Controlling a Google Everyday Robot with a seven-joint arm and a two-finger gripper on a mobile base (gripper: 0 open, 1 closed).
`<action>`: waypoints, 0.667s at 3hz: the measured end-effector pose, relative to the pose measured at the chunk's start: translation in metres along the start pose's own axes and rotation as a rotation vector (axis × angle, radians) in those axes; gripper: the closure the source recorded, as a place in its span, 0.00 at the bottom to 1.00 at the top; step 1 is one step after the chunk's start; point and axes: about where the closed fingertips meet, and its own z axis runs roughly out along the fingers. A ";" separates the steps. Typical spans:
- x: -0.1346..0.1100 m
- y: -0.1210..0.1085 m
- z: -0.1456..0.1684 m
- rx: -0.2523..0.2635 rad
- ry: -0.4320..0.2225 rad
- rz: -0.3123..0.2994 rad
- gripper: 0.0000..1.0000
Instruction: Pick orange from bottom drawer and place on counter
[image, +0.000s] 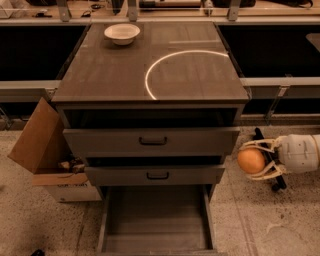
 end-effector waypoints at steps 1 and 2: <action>-0.003 -0.006 0.005 0.014 -0.033 0.001 1.00; -0.021 -0.040 0.005 0.023 -0.094 -0.001 1.00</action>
Offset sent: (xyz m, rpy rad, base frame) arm 0.0705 0.0084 0.1377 0.1712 -0.0833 0.0549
